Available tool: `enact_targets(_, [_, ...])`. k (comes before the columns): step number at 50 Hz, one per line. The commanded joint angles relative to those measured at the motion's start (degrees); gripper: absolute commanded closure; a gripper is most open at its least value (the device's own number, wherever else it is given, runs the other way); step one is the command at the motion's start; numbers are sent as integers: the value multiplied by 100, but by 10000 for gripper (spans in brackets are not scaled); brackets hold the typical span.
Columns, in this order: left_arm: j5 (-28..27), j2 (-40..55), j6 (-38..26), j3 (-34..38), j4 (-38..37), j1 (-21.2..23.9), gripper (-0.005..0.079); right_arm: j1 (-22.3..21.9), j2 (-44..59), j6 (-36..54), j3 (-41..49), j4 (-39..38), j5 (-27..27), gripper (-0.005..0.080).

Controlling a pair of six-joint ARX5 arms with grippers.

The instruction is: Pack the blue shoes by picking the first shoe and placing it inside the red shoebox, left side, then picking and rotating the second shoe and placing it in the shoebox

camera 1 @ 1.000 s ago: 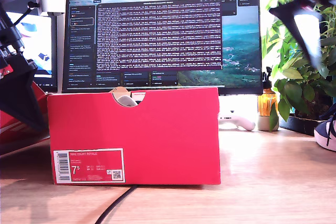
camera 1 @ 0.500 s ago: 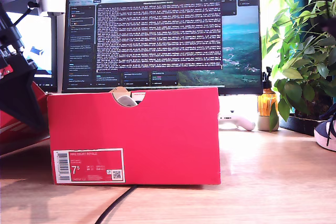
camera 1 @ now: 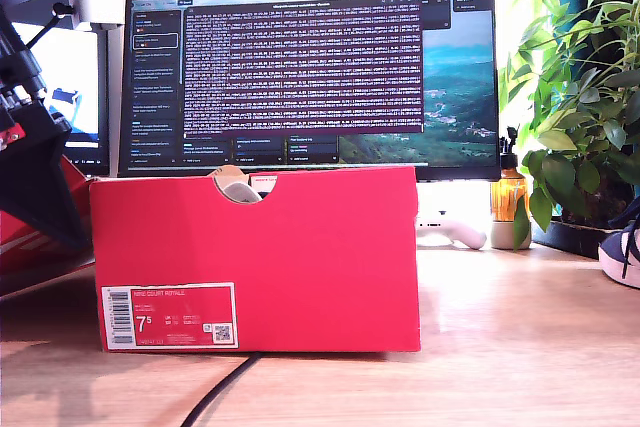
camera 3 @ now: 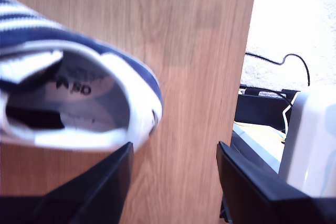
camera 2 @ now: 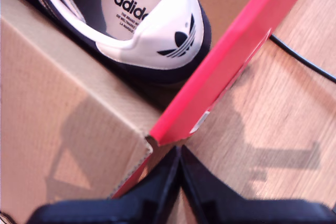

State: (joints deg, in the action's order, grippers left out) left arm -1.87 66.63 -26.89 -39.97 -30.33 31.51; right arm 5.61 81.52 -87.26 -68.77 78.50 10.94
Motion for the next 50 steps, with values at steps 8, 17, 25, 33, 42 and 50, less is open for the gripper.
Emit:
enact_targets(8, [-28,57,-13,17,31,15,759,-92,0,-160,96,-61,162,289])
enact_targets(17, [-26,59,-13,17,31,15,759,-92,24,-190,96,-264,160,289])
enact_targets(25, [-26,57,-13,17,31,15,759,-92,140,-258,125,-256,140,289])
enact_targets(33, [-28,57,-13,17,33,15,759,-92,306,-262,138,-321,142,289])
enact_targets(42, [-28,57,-13,17,33,15,759,-92,376,-280,404,-514,136,290])
enact_targets(50, [-28,59,-13,17,33,15,759,-120,376,-299,883,-905,-140,290])
